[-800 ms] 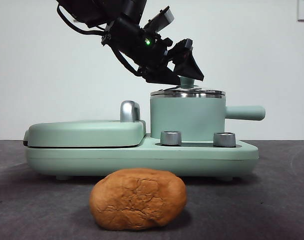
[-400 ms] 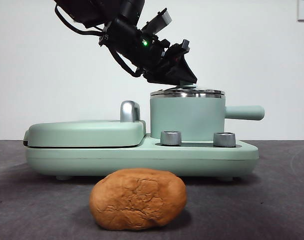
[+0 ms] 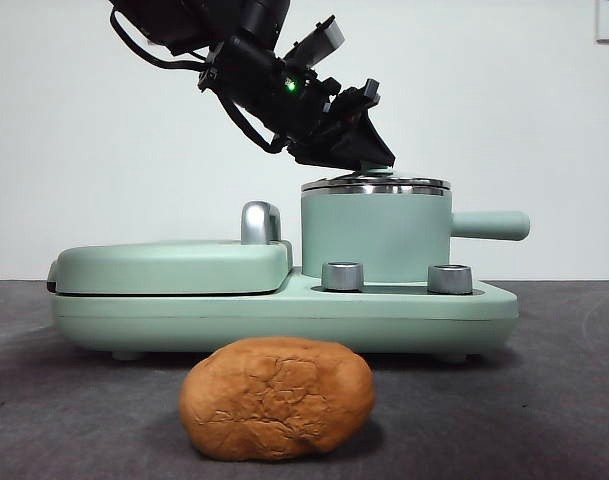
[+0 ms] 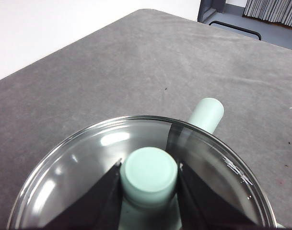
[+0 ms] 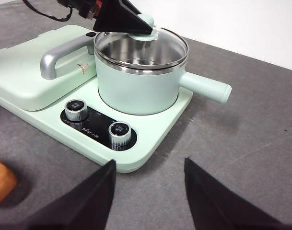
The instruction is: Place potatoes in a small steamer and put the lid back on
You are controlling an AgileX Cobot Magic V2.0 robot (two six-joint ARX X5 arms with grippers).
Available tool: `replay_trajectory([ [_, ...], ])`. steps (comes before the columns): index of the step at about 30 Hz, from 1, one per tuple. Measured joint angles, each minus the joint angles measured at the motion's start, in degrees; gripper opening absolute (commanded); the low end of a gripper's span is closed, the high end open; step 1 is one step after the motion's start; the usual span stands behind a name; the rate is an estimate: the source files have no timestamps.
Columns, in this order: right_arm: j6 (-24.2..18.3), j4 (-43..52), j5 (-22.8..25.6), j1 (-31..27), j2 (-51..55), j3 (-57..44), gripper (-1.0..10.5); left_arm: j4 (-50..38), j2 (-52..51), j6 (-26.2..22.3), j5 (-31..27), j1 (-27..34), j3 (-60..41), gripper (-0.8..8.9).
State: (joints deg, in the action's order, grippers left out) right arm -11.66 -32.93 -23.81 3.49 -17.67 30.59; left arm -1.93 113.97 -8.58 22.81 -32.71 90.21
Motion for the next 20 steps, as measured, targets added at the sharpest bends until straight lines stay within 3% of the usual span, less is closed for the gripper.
replay_trajectory([
  [12,0.0,0.0,0.0,0.0,0.0,0.0,2.3,1.5,-1.2,-2.3,-0.5,-0.2,0.3,0.15],
  [20,0.0,0.0,0.0,0.0,0.0,0.0,2.3,2.2,-8.8,-2.6,-1.0,0.0,0.3,0.15],
])
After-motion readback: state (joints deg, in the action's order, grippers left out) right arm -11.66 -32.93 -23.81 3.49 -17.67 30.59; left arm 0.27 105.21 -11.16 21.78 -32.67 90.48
